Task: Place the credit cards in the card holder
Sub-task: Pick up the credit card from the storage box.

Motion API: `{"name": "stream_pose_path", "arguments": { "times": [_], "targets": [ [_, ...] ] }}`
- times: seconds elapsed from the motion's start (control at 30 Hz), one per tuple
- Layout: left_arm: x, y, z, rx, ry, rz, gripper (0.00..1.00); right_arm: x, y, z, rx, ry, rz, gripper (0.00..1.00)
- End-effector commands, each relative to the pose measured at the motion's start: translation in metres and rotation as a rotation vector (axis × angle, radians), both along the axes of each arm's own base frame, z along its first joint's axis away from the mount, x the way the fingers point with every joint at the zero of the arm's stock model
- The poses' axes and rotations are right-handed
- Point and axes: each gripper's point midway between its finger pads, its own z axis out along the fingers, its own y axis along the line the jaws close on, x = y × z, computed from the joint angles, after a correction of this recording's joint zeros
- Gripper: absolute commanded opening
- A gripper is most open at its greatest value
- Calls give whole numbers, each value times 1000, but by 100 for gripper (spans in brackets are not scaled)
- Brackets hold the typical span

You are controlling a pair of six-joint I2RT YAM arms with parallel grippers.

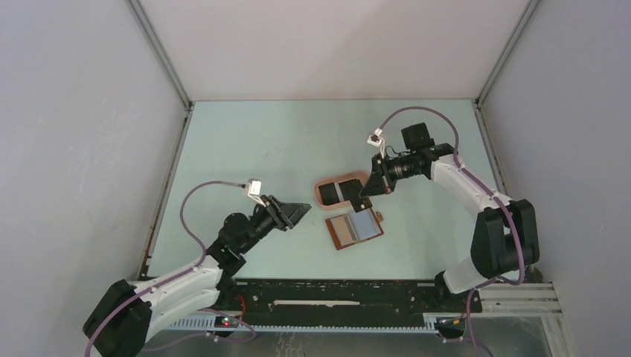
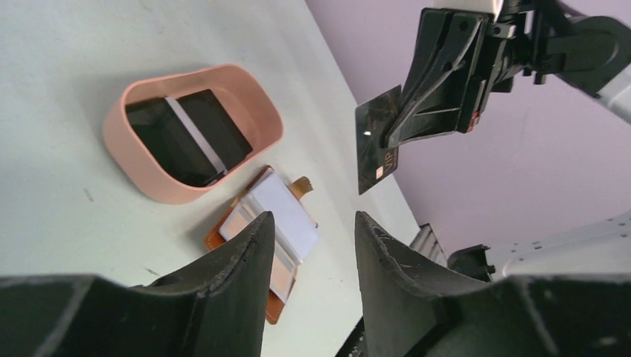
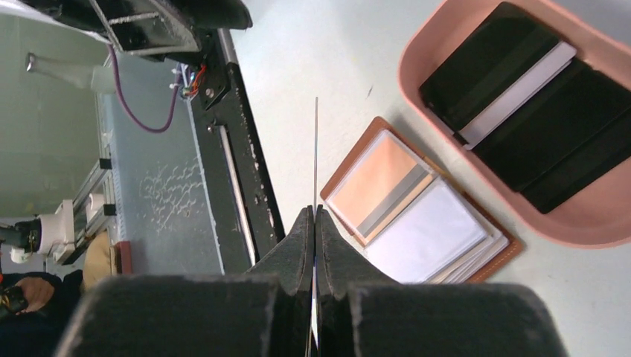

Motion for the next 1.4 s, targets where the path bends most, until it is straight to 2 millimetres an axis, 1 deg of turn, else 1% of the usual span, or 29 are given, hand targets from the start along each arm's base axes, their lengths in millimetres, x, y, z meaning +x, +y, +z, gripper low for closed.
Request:
{"name": "stream_pose_path", "arguments": {
  "times": [0.0, 0.13, 0.27, 0.33, 0.5, 0.6, 0.67, 0.7, 0.93, 1.03, 1.2, 1.37],
  "targets": [
    [-14, -10, 15, -83, -45, -77, 49, -17, 0, 8, 54, -48, 59, 0],
    [-23, -22, 13, -76, -46, -111, 48, -28, -1, -1, 55, -1, 82, 0],
    [-29, -33, 8, -49, -38, -129, 48, -44, -4, -17, 27, 72, 117, 0],
    [-30, -38, 5, -41, -33, -132, 48, -47, -6, -24, 10, 95, 120, 0],
    [-32, -52, 1, -28, -18, -157, 47, -46, -6, -37, -31, 115, 118, 0],
    [-34, -63, -5, -16, -1, -180, 47, -45, -7, -47, -73, 120, 117, 0],
    [-35, -70, -4, -26, -2, -196, 46, -44, -7, -52, -97, 120, 113, 0],
    [-35, -73, -8, -20, 7, -200, 46, -43, -7, -54, -106, 121, 109, 0],
    [-34, -97, -19, -7, 39, -240, 41, -37, -11, -66, -161, 129, 81, 0],
    [-34, -103, -26, 8, 55, -246, 40, -36, -11, -71, -171, 148, 75, 0],
    [-30, -106, -40, 37, 87, -230, 37, -33, -11, -77, -190, 166, 58, 0],
    [-28, -110, -50, 62, 115, -231, 34, -32, -11, -79, -193, 171, 52, 0]
  ]
}}
